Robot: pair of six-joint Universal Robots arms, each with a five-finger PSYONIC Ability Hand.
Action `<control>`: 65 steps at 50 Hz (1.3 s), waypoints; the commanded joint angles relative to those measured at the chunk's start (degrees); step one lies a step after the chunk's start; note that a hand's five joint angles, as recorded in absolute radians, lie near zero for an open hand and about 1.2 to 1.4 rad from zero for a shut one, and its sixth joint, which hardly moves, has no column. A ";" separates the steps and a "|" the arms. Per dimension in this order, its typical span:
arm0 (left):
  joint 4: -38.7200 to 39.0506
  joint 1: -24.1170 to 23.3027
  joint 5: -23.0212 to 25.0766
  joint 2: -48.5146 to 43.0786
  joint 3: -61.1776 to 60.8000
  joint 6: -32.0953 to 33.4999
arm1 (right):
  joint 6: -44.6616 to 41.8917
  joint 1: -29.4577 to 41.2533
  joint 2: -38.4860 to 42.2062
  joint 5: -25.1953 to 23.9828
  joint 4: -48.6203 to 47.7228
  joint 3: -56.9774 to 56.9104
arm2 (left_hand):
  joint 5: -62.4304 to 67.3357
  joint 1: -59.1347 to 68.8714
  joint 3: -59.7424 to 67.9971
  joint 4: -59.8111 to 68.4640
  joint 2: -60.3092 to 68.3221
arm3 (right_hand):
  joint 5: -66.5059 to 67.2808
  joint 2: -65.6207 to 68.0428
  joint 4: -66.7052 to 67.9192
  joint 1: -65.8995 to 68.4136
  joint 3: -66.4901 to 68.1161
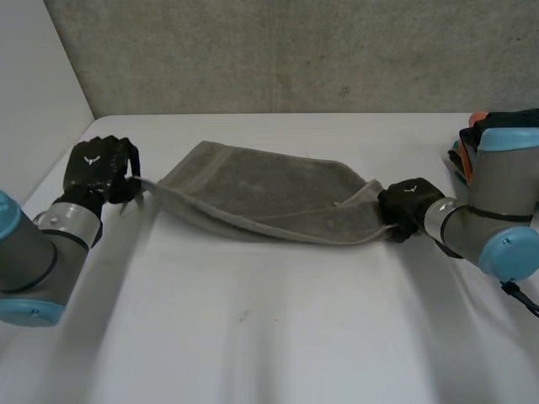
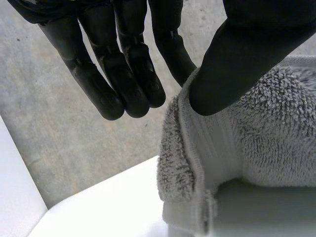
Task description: Fold the laundry.
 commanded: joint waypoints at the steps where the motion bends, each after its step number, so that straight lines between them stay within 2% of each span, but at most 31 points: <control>1: -2.83 -0.03 -0.11 2.89 0.31 -0.18 | 0.55 0.48 -1.82 0.14 0.80 -0.68 | 13.51 13.30 11.79 11.35 11.32 | -0.57 -0.71 -0.50 -0.26 -0.48; 5: -4.15 -0.38 -0.11 3.24 0.04 -0.26 | -0.32 0.57 -2.61 -0.12 0.71 -0.86 | 13.51 13.30 11.79 11.35 11.32 | 1.77 1.63 1.84 2.08 1.87; 8: -4.94 -0.56 -0.11 3.42 0.04 -0.26 | -1.03 0.22 -2.43 -0.56 0.27 -1.12 | 13.51 13.30 11.79 11.35 11.32 | 13.53 13.39 13.60 13.84 13.62; 10: -5.11 -0.73 -0.11 3.42 0.13 0.00 | -1.73 0.05 -1.56 -1.61 -0.43 -1.65 | 13.51 13.30 11.79 11.35 11.32 | 27.29 27.15 27.36 27.60 27.39; 17: -5.90 -0.04 -0.02 5.34 0.31 0.35 | -4.10 -0.74 -3.92 -3.11 2.72 -2.62 | 13.51 13.30 11.79 11.35 11.32 | 27.37 27.23 27.44 27.69 27.47; 20: -7.57 0.58 0.51 8.24 0.48 0.09 | -3.84 -1.89 -9.62 -3.02 5.88 -1.74 | 13.51 13.30 11.79 11.35 11.32 | 27.37 27.23 27.44 27.69 27.47; 24: -12.40 2.07 2.79 16.85 1.80 -0.35 | -4.19 -3.64 -19.46 -2.67 9.40 -1.12 | 13.51 13.30 11.79 11.35 11.32 | 27.37 27.23 27.44 27.69 27.47; 29: -24.41 2.60 6.82 28.79 6.97 -1.49 | -5.07 -6.63 -32.63 -0.48 14.32 -2.70 | 13.51 13.30 11.79 11.35 11.32 | 27.37 27.23 27.44 27.69 27.47; 35: -37.44 3.48 8.77 36.11 14.09 -1.32 | -7.35 -8.39 -39.61 2.17 19.86 -5.69 | 13.51 13.30 11.79 11.35 11.32 | 27.37 27.23 27.44 27.69 27.47; 40: -46.59 5.07 8.42 30.15 20.07 0.96 | -9.55 -7.34 -37.95 1.37 25.40 -7.80 | 13.51 13.30 11.79 11.35 11.32 | 27.37 27.23 27.44 27.69 27.47; 45: -54.05 2.17 6.67 17.08 26.31 7.10 | -11.57 -5.41 -29.71 1.90 26.90 -9.38 | 13.51 13.30 11.79 11.35 11.32 | 27.37 27.23 27.44 27.69 27.47; 50: -56.27 -0.47 3.24 4.14 32.55 12.82 | -11.66 -4.00 -19.94 2.78 25.67 -12.37 | 13.51 13.30 11.79 11.35 11.32 | 27.37 27.23 27.44 27.69 27.47; 52: -56.27 -1.78 2.27 0.19 35.10 14.23 | -11.58 -2.86 -16.69 3.39 24.18 -14.38 | 13.51 13.30 11.79 11.35 11.32 | 27.37 27.23 27.44 27.69 27.47; 56: -54.95 -3.63 0.69 -8.34 45.10 16.26 | -10.17 -0.75 -9.39 5.06 14.62 -20.71 | 13.51 13.30 11.79 11.35 11.32 | 27.37 27.23 27.44 27.69 27.47; 59: -51.53 -4.60 -0.02 -12.49 54.95 15.56 | -7.28 0.13 -5.95 6.99 1.54 -25.90 | 13.51 13.30 11.79 11.35 11.32 | 27.37 27.23 27.44 27.69 27.47; 63: -41.00 -5.48 -0.55 -12.14 62.96 12.49 | -2.53 0.75 -5.42 8.75 -19.38 -28.28 | 13.51 13.30 11.79 11.35 11.32 | 27.37 27.23 27.44 27.69 27.47; 64: -34.45 -5.48 -1.07 -10.66 63.49 11.09 | -0.52 0.75 -6.55 9.54 -27.60 -27.59 | 13.51 13.30 11.79 11.35 11.32 | 27.37 27.23 27.44 27.69 27.47; 65: -30.82 -5.39 -1.60 -9.77 63.32 10.29 | 0.37 0.83 -7.17 9.81 -31.60 -26.97 | 13.51 13.30 11.79 11.35 11.32 | 27.37 27.23 27.44 27.69 27.47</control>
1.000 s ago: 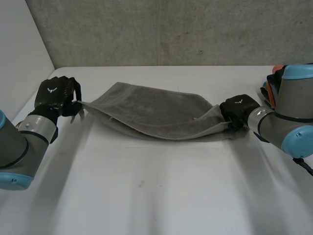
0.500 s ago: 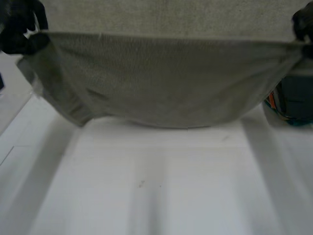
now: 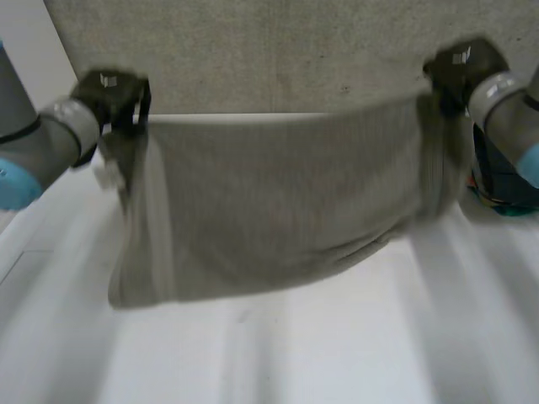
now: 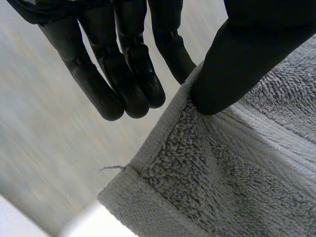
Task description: Fold the laundry.
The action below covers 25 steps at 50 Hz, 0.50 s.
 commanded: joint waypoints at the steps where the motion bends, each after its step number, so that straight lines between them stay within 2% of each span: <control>1: 22.82 -0.61 -2.33 2.98 8.33 -5.88 | 8.08 0.67 -1.38 3.28 -35.34 -1.02 | 13.51 13.30 11.77 11.34 11.31 | 12.89 12.24 11.31 14.55 11.75; 4: 36.01 -0.09 -5.41 6.76 4.29 -9.93 | 10.98 0.40 -3.58 3.46 -48.00 2.05 | 13.51 13.30 11.77 11.34 11.31 | 12.89 12.24 11.31 14.55 11.75; 8: 42.80 0.88 -6.29 8.97 -1.51 -12.83 | 12.57 0.14 -4.46 3.55 -52.17 3.82 | 13.51 13.30 11.77 11.34 11.31 | 12.89 12.24 11.31 14.55 11.75; 14: 42.90 1.67 -3.92 9.41 -10.03 -13.01 | 14.41 -0.30 -3.85 2.41 -43.65 5.05 | 13.51 13.30 11.77 11.34 11.31 | 12.89 12.24 11.31 14.55 11.75; 25: 42.72 2.29 -2.43 3.44 -27.96 -12.92 | 13.28 -1.01 1.77 -4.88 -23.70 12.69 | 13.51 13.30 11.77 11.34 11.31 | 12.89 12.24 11.31 14.55 11.75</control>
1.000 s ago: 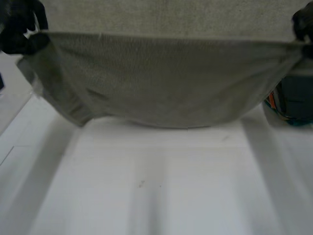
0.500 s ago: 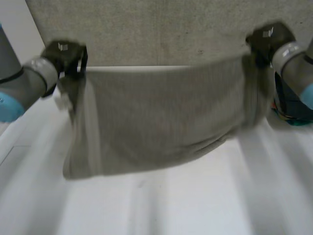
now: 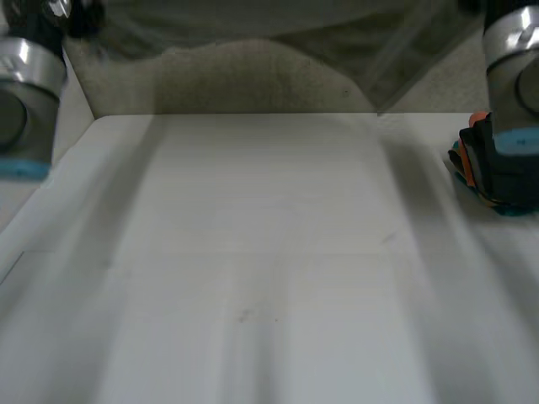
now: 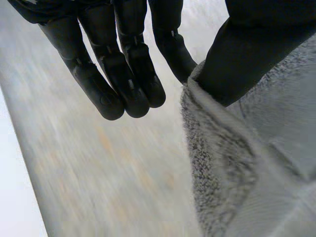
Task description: Fold the laundry.
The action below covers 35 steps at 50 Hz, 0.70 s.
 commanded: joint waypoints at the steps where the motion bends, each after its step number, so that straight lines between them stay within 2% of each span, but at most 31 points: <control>1: -0.79 -0.07 1.05 -6.02 -12.75 0.83 | -2.52 -0.57 4.90 -5.78 14.08 7.31 | 13.51 13.30 11.77 11.34 11.31 | 12.61 12.24 11.26 14.55 11.75; 4: -1.05 -0.25 2.01 -7.35 -16.71 1.97 | -5.43 -0.66 6.22 -6.67 17.35 10.13 | 13.51 13.30 11.77 11.34 11.31 | 12.61 12.24 11.26 14.55 11.75; 7: -2.98 -0.60 3.51 -6.92 -22.25 5.74 | -10.52 -0.66 6.75 -7.02 22.09 14.79 | 13.51 13.30 11.77 11.34 11.31 | 12.61 12.24 11.26 14.55 11.75; 11: -9.83 -0.34 4.12 -2.62 -29.81 11.98 | -17.20 -0.74 4.04 -5.88 29.12 21.64 | 13.51 13.30 11.77 11.34 11.31 | 12.61 12.24 11.26 14.55 11.75; 19: -31.97 2.82 6.58 14.60 -42.56 24.64 | -26.79 -3.55 -11.95 0.18 48.01 35.18 | 13.51 13.30 11.77 11.34 11.31 | 12.61 12.24 11.26 14.55 11.75; 20: -38.17 3.87 7.02 17.58 -43.79 27.87 | -28.71 -4.43 -14.14 1.14 53.17 36.58 | 13.51 13.30 11.77 11.34 11.31 | 12.61 12.24 11.26 14.55 11.75; 25: -55.96 5.64 7.46 22.35 -44.41 37.12 | -36.72 -7.07 -15.92 2.12 67.18 37.30 | 13.51 13.30 11.77 11.34 11.31 | 12.61 12.24 11.26 14.55 11.75; 27: -59.83 5.81 7.55 21.92 -43.98 39.23 | -38.30 -7.34 -15.75 1.59 67.20 36.42 | 13.51 13.30 11.77 11.34 11.31 | 12.61 12.24 11.26 14.55 11.75; 29: -59.59 5.64 7.73 19.99 -42.05 41.26 | -37.17 -6.99 -14.44 0.36 63.34 35.37 | 13.51 13.30 11.77 11.34 11.31 | 12.61 12.24 11.26 14.55 11.75; 31: -57.84 5.20 7.47 17.80 -40.12 41.00 | -35.50 -6.55 -12.94 -0.43 59.48 34.58 | 13.51 13.30 11.77 11.34 11.31 | 12.61 12.24 11.26 14.55 11.75; 35: -49.07 0.56 5.54 10.87 -31.79 35.13 | -31.02 -5.49 -9.69 -1.22 47.79 32.91 | 13.51 13.30 11.77 11.34 11.31 | 12.61 12.24 11.26 14.55 11.75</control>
